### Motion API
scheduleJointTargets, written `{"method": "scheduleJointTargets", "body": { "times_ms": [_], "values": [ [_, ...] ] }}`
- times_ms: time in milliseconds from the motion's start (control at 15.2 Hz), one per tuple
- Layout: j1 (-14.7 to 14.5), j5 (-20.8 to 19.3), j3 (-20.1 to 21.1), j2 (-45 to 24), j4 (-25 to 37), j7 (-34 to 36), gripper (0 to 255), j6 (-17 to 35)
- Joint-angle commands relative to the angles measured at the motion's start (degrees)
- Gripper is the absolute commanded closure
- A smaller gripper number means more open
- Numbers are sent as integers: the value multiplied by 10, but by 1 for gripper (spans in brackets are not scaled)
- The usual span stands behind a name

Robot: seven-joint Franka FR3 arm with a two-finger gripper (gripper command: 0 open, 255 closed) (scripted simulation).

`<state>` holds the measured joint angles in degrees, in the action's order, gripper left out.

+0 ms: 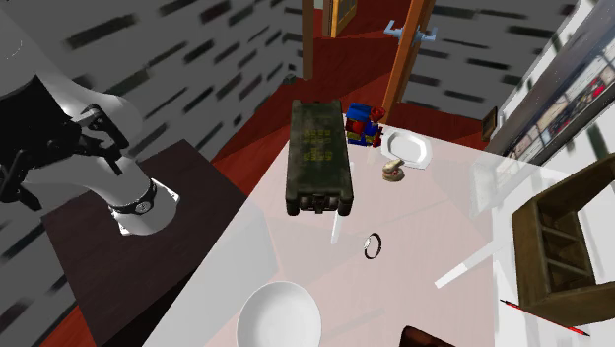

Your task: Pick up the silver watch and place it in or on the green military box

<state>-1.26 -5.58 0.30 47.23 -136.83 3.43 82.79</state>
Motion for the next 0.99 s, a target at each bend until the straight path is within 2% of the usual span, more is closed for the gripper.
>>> {"method": "scheduleJointTargets", "body": {
  "times_ms": [0, 462, 924],
  "values": [
    [0, 0, 0, 0, 0, 0, 0, 0],
    [-23, 39, 15, -104, -20, 13, 0, 120],
    [-47, 73, 32, -230, -4, 18, 0, 231]
  ]
}}
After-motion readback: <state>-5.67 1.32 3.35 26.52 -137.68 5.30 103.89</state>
